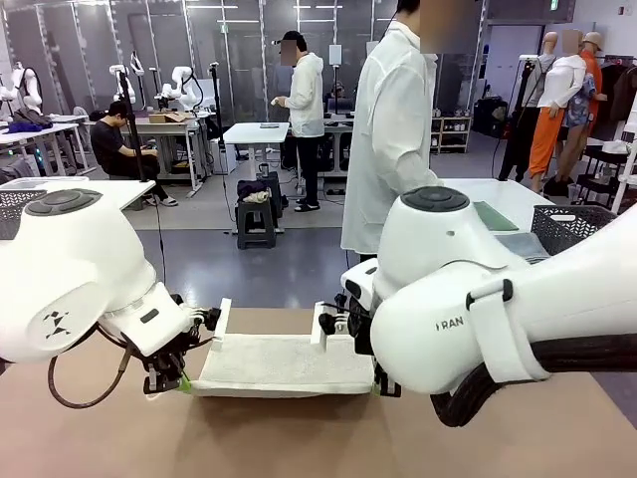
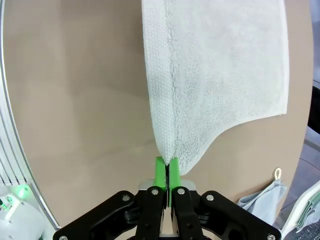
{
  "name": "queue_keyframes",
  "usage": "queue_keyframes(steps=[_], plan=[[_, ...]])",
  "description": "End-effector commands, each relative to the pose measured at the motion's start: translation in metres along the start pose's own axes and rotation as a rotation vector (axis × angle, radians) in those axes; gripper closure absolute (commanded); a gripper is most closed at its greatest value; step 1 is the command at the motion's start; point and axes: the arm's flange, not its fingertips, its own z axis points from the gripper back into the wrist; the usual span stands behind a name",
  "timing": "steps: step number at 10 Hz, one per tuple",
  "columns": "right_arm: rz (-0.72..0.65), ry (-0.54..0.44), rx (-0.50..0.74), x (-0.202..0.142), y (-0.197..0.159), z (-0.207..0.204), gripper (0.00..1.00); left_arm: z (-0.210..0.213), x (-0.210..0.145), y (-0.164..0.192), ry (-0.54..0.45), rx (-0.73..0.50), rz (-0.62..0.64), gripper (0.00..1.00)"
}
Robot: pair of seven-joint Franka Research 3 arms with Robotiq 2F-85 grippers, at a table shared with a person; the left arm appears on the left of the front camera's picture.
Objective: Fold the towels and place them in the basket.
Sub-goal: When a person lays out a Towel with hook on the table, fold it in half twice.
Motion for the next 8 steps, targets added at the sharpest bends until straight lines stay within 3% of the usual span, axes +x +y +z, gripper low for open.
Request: queue_keyframes(steps=[1,2,5,8], plan=[[0.060,-0.020,0.025,0.002,0.000,0.003,1.00,-0.001,0.001,-0.001,0.001,-0.001,-0.002,1.00],[0.000,0.000,0.000,0.000,0.000,0.000,1.00,-0.001,0.001,-0.001,0.001,-0.001,-0.002,1.00],[0.014,-0.007,0.000,0.001,0.000,0.003,0.97,0.000,0.001,-0.001,-0.004,-0.003,-0.003,0.97],[0.057,-0.008,0.076,0.020,-0.056,-0.012,0.97,-0.002,0.017,0.062,0.041,-0.056,-0.045,0.97]])
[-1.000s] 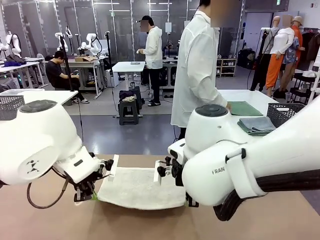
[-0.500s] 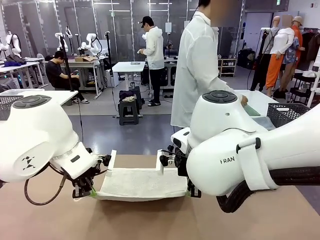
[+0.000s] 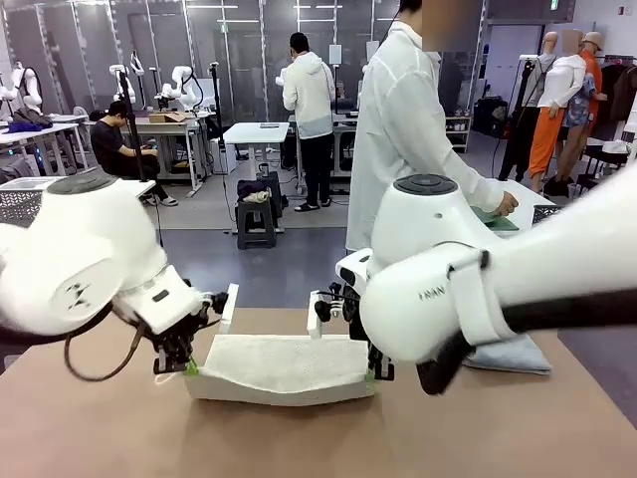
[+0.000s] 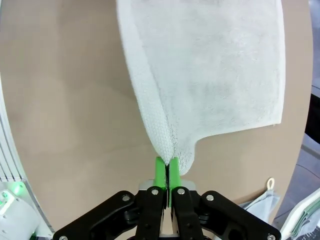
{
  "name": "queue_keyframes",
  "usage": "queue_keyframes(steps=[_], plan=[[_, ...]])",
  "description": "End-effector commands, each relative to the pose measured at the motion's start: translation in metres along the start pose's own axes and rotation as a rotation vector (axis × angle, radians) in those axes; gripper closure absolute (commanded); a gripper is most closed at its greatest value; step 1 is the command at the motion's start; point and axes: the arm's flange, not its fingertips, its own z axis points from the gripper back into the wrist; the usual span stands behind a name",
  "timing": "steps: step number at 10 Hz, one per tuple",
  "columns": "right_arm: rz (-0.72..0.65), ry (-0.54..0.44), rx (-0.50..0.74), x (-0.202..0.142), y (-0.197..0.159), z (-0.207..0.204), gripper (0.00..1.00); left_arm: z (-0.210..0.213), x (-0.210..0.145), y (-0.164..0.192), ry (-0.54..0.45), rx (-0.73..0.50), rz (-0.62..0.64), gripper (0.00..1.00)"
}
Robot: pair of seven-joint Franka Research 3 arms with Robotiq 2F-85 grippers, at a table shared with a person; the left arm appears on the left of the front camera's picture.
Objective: Fold the towels and place them in the basket.
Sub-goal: When a person lays out a Towel with hook on the table, fold it in half twice.
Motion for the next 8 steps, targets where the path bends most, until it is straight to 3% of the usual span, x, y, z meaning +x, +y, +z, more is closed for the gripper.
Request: queue_keyframes(steps=[1,5,8], plan=[[0.013,0.014,0.049,0.013,-0.041,-0.009,0.97,-0.005,0.013,0.048,0.041,-0.046,-0.036,0.97],[-0.041,0.046,0.108,0.021,-0.109,-0.028,0.97,-0.026,0.019,0.115,0.057,-0.114,0.021,0.97],[0.029,0.044,0.114,0.027,-0.160,-0.040,0.97,-0.039,0.017,0.163,0.041,-0.126,-0.008,0.97]])
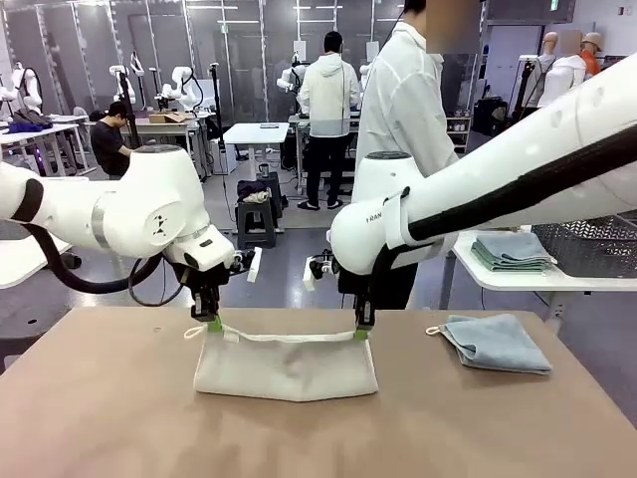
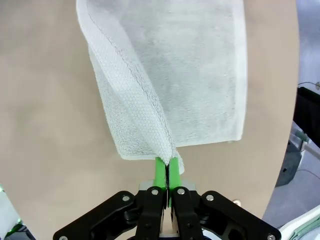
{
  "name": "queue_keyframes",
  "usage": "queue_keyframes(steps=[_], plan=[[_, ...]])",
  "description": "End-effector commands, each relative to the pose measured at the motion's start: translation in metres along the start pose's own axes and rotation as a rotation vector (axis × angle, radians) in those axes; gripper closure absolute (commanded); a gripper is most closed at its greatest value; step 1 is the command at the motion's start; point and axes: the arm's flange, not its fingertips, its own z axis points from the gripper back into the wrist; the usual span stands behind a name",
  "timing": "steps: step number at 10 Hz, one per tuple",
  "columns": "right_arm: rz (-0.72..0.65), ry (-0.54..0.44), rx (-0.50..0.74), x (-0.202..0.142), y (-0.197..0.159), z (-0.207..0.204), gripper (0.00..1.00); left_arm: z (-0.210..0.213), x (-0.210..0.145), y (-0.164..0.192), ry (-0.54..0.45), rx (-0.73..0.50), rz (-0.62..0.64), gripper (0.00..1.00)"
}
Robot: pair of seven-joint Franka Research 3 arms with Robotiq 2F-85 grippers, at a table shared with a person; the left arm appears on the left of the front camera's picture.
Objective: Fold the towels and place them in the basket.
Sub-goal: When a person lays out a Towel with hook on the table, fold it in half twice.
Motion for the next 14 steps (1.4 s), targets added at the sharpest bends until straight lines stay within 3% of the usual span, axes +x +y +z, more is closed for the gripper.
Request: queue_keyframes(steps=[1,7,14], plan=[[0.055,0.015,0.004,0.008,-0.029,-0.004,0.97,-0.001,0.005,0.029,0.007,-0.029,-0.043,0.97],[-0.029,0.032,0.030,-0.004,-0.073,-0.031,0.97,-0.028,-0.001,0.079,0.007,-0.033,0.041,0.97],[-0.045,0.017,0.028,-0.010,-0.086,-0.048,0.97,-0.048,-0.017,0.090,-0.007,-0.059,0.097,0.97]])
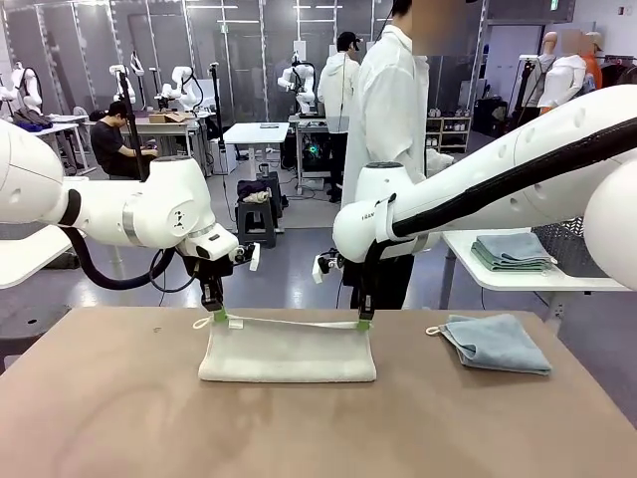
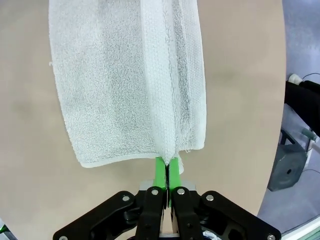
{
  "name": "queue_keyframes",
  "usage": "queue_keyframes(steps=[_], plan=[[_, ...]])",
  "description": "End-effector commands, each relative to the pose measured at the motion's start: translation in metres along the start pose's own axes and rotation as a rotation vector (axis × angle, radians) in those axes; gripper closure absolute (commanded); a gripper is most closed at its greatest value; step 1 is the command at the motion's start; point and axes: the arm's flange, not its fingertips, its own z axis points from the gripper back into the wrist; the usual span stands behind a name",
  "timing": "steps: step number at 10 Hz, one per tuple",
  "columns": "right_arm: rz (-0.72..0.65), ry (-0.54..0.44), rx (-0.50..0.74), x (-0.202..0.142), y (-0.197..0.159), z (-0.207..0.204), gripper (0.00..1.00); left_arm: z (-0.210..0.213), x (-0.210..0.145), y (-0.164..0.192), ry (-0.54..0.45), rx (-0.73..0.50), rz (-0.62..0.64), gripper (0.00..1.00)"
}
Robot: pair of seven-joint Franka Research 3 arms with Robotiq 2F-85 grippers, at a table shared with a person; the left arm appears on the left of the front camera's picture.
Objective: Fold the towels and place them in the basket.
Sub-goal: When a person lays out a Towel with hook on the table, fold it in half twice.
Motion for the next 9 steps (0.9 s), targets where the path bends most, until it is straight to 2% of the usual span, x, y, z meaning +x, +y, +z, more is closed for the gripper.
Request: queue_keyframes(steps=[1,2,3,4,5,6,7,8,9], plan=[[-0.002,-0.003,-0.025,0.000,-0.007,-0.001,0.85,-0.001,0.002,0.009,0.004,-0.004,0.015,0.81],[0.005,-0.013,-0.036,-0.001,-0.008,-0.002,0.77,-0.002,0.001,0.009,0.005,-0.003,0.020,0.78],[0.013,-0.033,-0.061,-0.002,-0.008,-0.002,0.65,-0.003,-0.001,0.008,0.005,0.011,0.031,0.61],[0.025,-0.051,-0.092,-0.003,-0.008,-0.002,0.57,-0.001,-0.004,0.006,-0.003,0.059,0.041,0.58],[0.031,-0.066,-0.119,-0.005,-0.006,-0.001,0.45,0.004,-0.007,0.004,-0.020,0.083,0.044,0.42],[0.023,-0.080,-0.106,-0.007,-0.004,0.003,0.37,0.010,-0.012,0.001,-0.038,0.081,0.037,0.39],[0.004,-0.089,-0.082,-0.010,0.003,0.014,0.25,0.020,-0.017,-0.006,-0.067,0.061,0.021,0.22],[-0.029,-0.100,-0.048,-0.014,0.017,0.029,0.17,0.040,-0.025,-0.020,-0.101,0.026,-0.004,0.20],[-0.067,-0.114,-0.033,-0.019,0.036,0.050,0.05,0.068,-0.036,-0.038,-0.121,0.009,-0.020,0.04]])
